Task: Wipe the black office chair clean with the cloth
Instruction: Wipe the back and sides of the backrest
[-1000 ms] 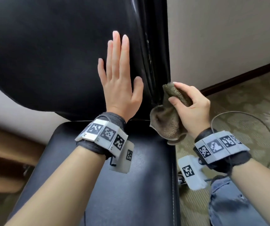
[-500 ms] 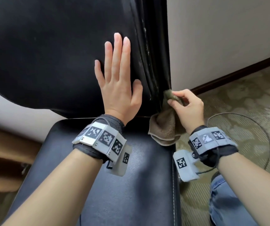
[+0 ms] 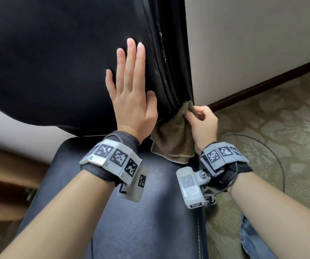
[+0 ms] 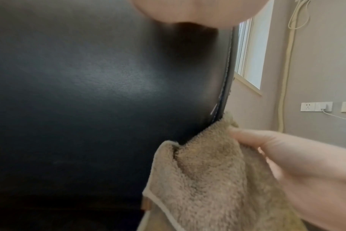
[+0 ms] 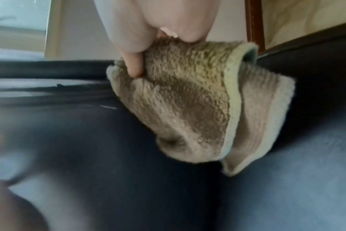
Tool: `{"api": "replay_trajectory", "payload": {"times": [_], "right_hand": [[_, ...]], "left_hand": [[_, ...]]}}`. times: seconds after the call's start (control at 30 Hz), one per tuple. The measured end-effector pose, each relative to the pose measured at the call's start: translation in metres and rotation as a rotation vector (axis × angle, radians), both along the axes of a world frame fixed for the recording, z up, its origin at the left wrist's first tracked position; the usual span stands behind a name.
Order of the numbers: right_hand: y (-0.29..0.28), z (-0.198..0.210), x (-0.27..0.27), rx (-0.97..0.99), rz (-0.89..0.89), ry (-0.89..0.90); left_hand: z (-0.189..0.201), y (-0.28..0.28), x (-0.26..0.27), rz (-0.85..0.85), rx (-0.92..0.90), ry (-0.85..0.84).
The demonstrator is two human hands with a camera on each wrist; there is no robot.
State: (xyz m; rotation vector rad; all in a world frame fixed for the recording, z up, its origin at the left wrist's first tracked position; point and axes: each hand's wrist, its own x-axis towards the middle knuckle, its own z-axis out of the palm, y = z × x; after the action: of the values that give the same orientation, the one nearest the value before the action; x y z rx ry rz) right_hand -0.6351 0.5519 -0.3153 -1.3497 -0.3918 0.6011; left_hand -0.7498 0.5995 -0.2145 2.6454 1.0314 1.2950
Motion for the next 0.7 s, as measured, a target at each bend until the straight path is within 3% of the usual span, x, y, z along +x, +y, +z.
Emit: {"api": "replay_trajectory", "payload": {"times": [0.2, 0.37, 0.53, 0.7], "right_hand": [[-0.001, 0.021, -0.008, 0.155, 0.091, 0.223], [0.004, 0.033, -0.012, 0.144, 0.055, 0.223], [-0.004, 0.03, -0.019, 0.245, 0.105, 0.338], [0.0, 0.031, -0.023, 0.198, 0.088, 0.259]], "left_hand": [[-0.001, 0.001, 0.0, 0.007, 0.015, 0.012], [0.001, -0.002, 0.002, 0.011, -0.012, -0.014], [0.0, -0.001, 0.0, -0.001, -0.003, -0.002], [0.001, -0.001, 0.0, -0.011, -0.018, -0.013]]}}
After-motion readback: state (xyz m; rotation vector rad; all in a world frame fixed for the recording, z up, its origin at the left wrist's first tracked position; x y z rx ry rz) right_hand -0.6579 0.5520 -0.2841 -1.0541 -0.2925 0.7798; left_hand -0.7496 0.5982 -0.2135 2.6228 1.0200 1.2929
